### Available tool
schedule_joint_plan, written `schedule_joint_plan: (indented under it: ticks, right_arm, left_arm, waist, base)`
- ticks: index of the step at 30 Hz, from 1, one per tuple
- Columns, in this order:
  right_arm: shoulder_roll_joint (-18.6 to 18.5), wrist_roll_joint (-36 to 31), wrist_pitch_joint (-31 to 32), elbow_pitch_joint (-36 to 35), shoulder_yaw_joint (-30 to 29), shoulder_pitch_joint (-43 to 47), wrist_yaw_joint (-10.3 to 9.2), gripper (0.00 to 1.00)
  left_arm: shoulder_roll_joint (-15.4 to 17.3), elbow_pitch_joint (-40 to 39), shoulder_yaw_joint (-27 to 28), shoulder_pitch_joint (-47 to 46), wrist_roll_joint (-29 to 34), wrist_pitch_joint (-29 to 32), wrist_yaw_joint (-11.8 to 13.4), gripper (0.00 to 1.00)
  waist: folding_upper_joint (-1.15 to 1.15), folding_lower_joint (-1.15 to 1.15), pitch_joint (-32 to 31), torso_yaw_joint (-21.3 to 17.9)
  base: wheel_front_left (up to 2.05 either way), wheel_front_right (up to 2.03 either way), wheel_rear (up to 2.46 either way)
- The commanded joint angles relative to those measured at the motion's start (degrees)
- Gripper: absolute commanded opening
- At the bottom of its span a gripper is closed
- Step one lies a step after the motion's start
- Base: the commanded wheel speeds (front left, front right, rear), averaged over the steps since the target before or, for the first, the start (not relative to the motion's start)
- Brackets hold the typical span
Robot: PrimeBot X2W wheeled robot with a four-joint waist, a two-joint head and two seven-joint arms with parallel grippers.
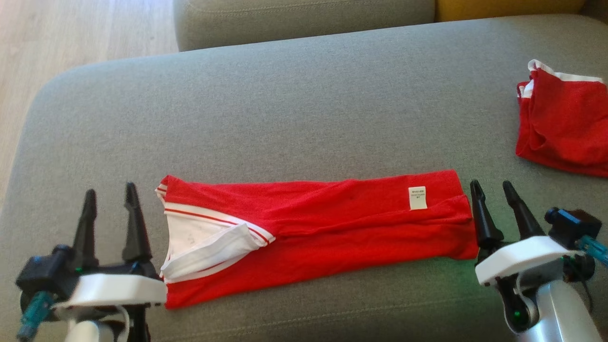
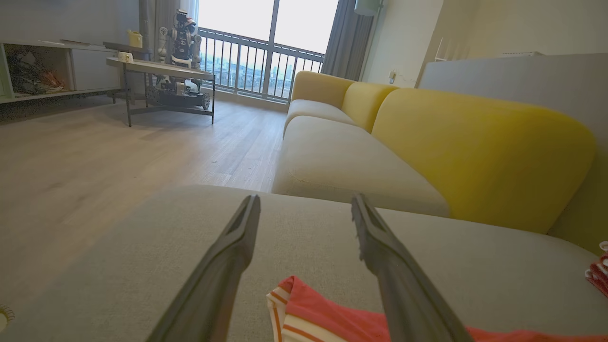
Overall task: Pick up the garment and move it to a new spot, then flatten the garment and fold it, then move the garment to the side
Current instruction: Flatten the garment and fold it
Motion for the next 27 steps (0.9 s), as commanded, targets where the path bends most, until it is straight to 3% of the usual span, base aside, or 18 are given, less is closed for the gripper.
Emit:
schedule_joint_plan:
  ticks: [1, 13, 22, 27]
  right_arm:
    - [0.1, 1.5, -0.6, -0.3, 0.8, -1.2, -0.02, 1.0]
    - [0.2, 10.3, 1.0, 15.8, -0.1, -5.7, -0.02, 1.0]
    - [0.2, 13.8, -1.2, 30.8, 2.8, -11.1, -0.02, 1.0]
    - [0.2, 17.9, -1.9, 34.1, 8.4, -13.3, -0.02, 1.0]
  left_arm:
    - [-0.2, -0.7, 2.5, -1.8, 2.4, -0.7, -1.8, 1.0]
    - [-2.8, 2.0, 5.1, -3.2, 6.6, -0.7, -7.2, 1.0]
    - [-3.4, 2.9, 7.0, -4.3, 8.4, -0.7, -9.0, 1.0]
    - [-3.5, 2.6, 8.9, -4.5, 8.7, -0.7, -9.1, 1.0]
  waist:
    - [0.0, 0.0, 0.0, 0.1]
    - [0.0, 0.0, 1.4, 1.4]
    - [0.0, 0.0, 2.3, 2.9]
    - [0.0, 0.0, 2.5, 3.0]
  base:
    - [0.0, 0.0, 0.0]
    - [0.0, 0.0, 0.0]
    - [0.0, 0.0, 0.0]
    - [0.0, 0.0, 0.0]
